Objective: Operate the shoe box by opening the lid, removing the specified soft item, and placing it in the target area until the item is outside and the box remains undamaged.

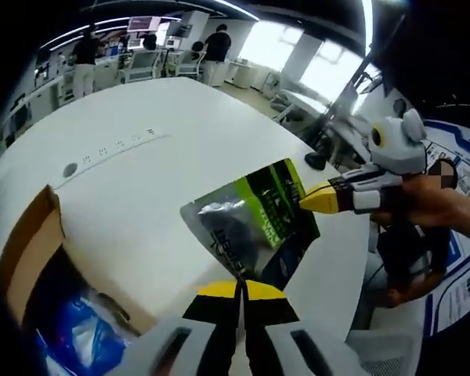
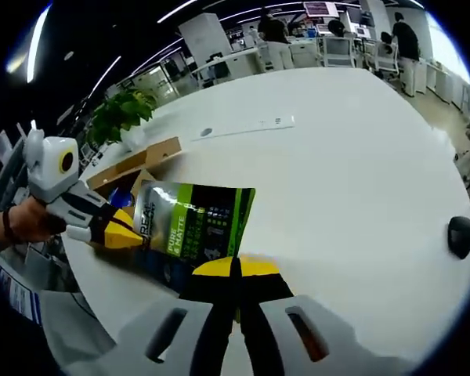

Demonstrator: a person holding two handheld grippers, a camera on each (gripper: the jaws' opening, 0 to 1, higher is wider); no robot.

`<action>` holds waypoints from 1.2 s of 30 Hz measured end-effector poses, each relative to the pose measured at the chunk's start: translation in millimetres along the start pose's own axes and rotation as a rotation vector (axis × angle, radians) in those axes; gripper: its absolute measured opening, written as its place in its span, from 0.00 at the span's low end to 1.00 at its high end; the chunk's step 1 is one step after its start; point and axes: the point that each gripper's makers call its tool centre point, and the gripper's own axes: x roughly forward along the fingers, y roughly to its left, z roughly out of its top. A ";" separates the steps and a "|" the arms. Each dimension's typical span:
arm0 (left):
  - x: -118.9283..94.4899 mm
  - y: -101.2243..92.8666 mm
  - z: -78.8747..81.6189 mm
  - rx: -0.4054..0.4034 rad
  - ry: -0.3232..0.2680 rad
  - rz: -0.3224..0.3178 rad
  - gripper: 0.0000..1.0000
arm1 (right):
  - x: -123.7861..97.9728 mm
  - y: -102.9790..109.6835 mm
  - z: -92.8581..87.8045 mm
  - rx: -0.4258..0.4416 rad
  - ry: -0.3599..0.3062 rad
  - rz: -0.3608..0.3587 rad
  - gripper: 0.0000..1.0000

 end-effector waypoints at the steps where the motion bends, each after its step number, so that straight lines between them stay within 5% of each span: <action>1: 3.1 -1.1 -0.7 0.012 0.010 0.004 0.00 | 0.7 -2.1 -1.3 0.003 0.003 0.000 0.00; 22: 39.3 -5.3 -23.2 0.109 0.155 0.038 0.01 | 25.1 -28.6 -34.8 0.041 0.085 -0.004 0.00; 36: 54.0 4.8 -37.1 0.170 0.292 0.098 0.01 | 38.3 -33.2 -38.5 0.033 0.110 -0.009 0.00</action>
